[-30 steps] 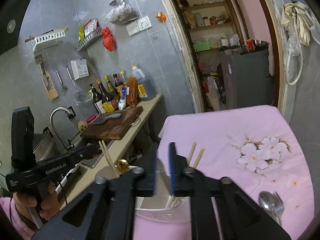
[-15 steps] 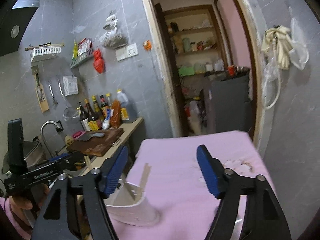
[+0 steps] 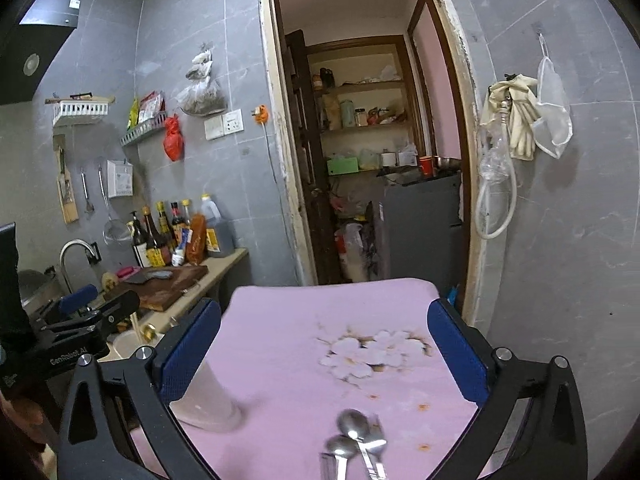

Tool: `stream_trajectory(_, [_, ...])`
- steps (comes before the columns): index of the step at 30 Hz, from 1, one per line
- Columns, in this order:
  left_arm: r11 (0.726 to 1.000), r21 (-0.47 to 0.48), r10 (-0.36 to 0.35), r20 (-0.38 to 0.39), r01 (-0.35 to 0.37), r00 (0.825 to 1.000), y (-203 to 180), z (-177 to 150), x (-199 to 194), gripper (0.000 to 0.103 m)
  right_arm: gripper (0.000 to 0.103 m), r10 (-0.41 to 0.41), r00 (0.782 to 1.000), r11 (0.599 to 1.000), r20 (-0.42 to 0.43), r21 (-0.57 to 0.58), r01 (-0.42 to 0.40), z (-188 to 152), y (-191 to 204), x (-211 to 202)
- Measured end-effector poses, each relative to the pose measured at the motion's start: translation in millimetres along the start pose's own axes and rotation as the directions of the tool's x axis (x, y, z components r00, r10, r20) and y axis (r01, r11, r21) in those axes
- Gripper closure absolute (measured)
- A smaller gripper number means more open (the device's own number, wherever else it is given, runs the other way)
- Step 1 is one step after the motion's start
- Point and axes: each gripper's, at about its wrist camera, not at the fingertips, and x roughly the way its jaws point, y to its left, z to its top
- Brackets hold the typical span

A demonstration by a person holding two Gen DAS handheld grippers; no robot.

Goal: Organize utensils
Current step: 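Move both grippers back to the utensil pile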

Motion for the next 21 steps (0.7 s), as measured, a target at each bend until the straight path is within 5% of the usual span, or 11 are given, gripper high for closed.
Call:
stream_trajectory(10, [1.0,-0.027,0.005,-0.128,-0.009,0.992,-48,-42,13,0.0,0.001,-0.032,0.994,0.999,-0.103,-0.006,0.031,-29,-72,11])
stream_trajectory(21, [0.993,-0.121,-0.045,-0.343,0.004,0.938,-78,-95,56,0.0,0.001,0.033,0.973,0.999,-0.23,0.029,-0.027,-86,-125,61])
